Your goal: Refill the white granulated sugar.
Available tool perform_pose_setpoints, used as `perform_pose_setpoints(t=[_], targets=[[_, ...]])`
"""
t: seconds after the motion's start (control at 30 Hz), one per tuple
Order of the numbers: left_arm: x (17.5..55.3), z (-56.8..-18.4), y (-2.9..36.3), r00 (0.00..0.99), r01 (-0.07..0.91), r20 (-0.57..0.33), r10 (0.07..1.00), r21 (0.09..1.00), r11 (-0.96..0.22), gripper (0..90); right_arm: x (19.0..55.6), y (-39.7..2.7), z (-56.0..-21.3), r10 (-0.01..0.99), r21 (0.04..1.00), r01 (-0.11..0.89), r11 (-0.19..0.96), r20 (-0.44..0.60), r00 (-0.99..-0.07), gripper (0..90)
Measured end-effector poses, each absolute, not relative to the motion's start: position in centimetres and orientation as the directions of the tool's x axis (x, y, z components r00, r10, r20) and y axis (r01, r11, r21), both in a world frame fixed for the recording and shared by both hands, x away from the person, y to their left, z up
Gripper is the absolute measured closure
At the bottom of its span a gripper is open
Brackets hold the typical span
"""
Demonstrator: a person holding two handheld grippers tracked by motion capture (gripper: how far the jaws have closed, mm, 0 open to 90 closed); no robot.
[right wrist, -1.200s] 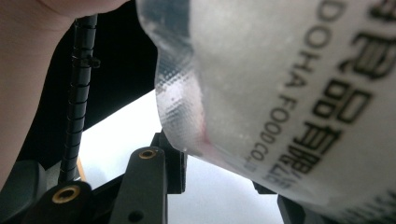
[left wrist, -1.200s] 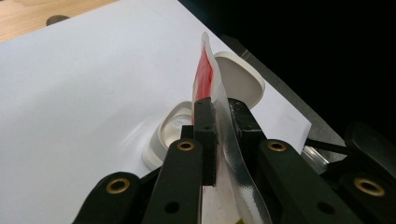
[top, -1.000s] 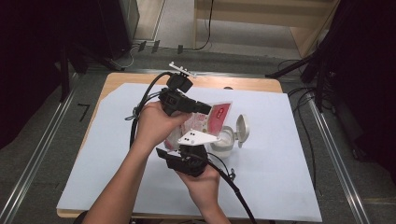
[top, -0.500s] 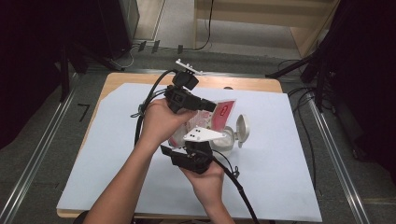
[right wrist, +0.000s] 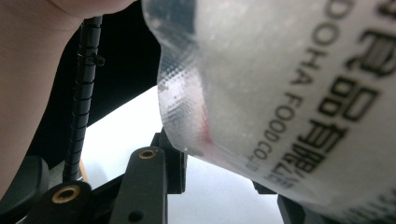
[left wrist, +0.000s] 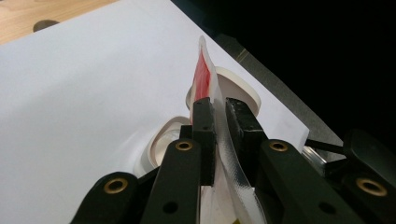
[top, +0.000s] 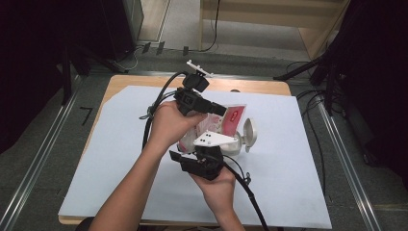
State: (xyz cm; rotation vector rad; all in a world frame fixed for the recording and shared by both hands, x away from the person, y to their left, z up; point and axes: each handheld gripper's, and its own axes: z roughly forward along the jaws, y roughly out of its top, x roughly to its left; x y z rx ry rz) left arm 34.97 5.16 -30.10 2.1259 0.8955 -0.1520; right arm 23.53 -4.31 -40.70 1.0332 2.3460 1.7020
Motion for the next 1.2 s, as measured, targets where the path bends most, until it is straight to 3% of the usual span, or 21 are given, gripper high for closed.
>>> perform_pose_setpoints(t=[0.6, 1.2], targets=[[34.5, -30.7, 5.7, 0.738, 0.649, -0.421, 0.528, 0.656, -0.385, 82.9, 23.4, -4.3, -40.9, 0.548, 0.857, 0.469, 0.214, 0.292, -0.784, 64.1], [34.1, -29.9, 6.3, 0.74, 0.637, -0.39, 0.548, 0.666, -0.387, 82.1, 23.3, -3.5, -40.3, 0.53, 0.863, 0.436, 0.256, 0.252, -0.81, 64.0]])
